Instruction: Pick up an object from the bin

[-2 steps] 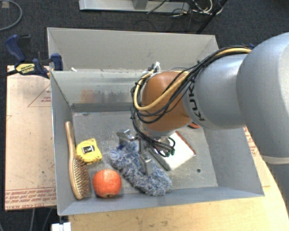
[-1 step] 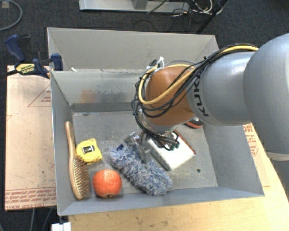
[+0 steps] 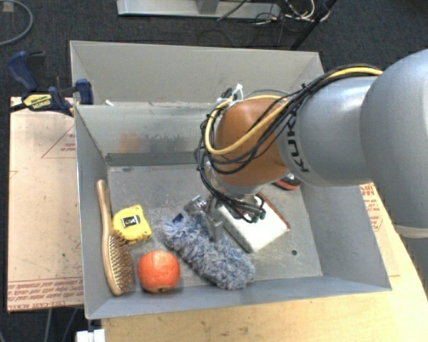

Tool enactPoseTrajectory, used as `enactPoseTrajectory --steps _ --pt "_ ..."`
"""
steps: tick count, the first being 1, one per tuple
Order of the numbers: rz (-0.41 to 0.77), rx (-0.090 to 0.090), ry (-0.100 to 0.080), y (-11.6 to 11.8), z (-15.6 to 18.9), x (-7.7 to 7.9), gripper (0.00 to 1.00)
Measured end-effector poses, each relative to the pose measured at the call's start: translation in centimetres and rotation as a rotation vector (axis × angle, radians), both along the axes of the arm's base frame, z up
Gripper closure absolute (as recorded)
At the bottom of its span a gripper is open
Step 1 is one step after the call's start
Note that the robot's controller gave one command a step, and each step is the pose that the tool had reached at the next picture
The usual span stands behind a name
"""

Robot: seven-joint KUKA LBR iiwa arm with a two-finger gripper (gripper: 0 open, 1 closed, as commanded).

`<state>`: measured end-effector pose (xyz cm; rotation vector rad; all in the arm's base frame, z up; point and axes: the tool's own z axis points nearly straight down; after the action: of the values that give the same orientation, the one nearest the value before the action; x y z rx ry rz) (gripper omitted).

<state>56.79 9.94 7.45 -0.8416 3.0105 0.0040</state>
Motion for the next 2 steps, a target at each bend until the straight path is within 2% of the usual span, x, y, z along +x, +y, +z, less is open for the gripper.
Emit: enactPoseTrajectory --steps 2 --pt "0.0 0.0 0.006 0.0 2.2 -0.3 1.0"
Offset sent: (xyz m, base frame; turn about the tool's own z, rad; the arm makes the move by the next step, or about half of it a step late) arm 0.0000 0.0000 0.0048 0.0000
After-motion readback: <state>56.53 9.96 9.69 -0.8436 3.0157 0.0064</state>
